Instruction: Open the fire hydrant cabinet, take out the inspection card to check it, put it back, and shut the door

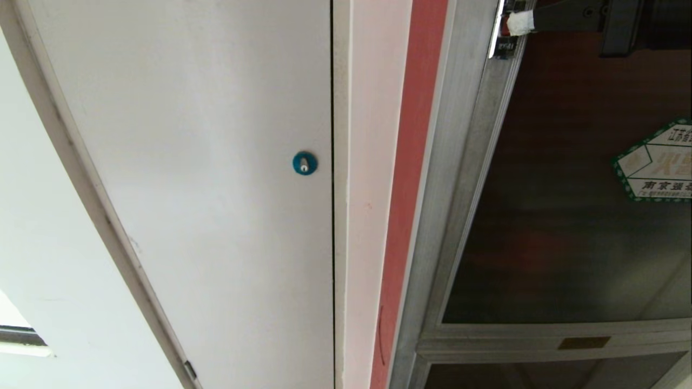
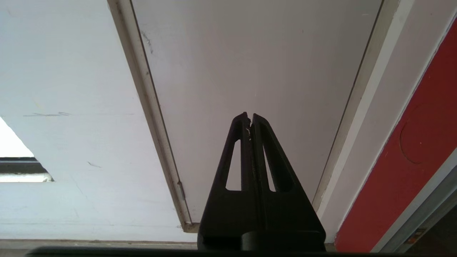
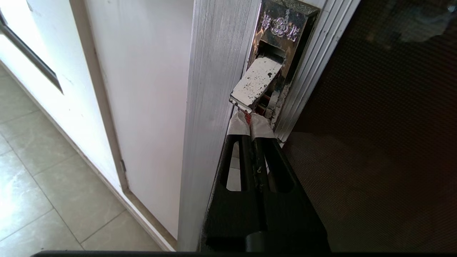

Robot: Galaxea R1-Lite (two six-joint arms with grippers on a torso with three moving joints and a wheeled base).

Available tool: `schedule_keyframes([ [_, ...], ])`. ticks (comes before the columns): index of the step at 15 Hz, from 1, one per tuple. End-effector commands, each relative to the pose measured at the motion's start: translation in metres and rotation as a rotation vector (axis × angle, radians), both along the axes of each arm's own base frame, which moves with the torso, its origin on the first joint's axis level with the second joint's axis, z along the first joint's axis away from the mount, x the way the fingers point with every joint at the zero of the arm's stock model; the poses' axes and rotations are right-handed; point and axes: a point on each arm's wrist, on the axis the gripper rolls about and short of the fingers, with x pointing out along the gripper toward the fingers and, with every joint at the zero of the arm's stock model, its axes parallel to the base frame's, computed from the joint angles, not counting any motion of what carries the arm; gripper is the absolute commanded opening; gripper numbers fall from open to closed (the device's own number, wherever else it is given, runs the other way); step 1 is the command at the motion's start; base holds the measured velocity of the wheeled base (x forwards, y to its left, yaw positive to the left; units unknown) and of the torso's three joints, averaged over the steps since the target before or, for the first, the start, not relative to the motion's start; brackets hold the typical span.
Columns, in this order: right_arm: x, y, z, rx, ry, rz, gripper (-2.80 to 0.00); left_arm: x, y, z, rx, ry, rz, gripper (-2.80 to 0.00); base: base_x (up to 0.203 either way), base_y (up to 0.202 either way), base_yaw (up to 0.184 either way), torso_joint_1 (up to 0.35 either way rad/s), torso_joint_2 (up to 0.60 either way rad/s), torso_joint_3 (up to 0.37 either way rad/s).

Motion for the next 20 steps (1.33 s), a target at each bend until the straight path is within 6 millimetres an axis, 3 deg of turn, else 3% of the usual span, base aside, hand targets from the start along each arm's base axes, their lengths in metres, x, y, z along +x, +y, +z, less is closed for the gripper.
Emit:
schedule_keyframes([
  [1, 0.005, 0.002, -0.002, -0.007, 0.008, 0.001, -2.8, 0.001, 0.0, -0.002, 0.0, 0.007, 0.0, -2.8, 0.0, 0.0, 0.0, 0.0, 0.0, 0.0],
  [5, 0.003, 0.001, -0.001, -0.004, 0.003, 0.002, -2.8, 0.001, 0.0, -0.002, 0.0, 0.007, 0.0, -2.8, 0.0, 0.0, 0.0, 0.0, 0.0, 0.0],
  [20, -0.041, -0.013, 0.012, 0.022, -0.058, 0.023, -2.8, 0.001, 0.0, -0.002, 0.0, 0.007, 0.0, -2.8, 0.0, 0.0, 0.0, 0.0, 0.0, 0.0],
])
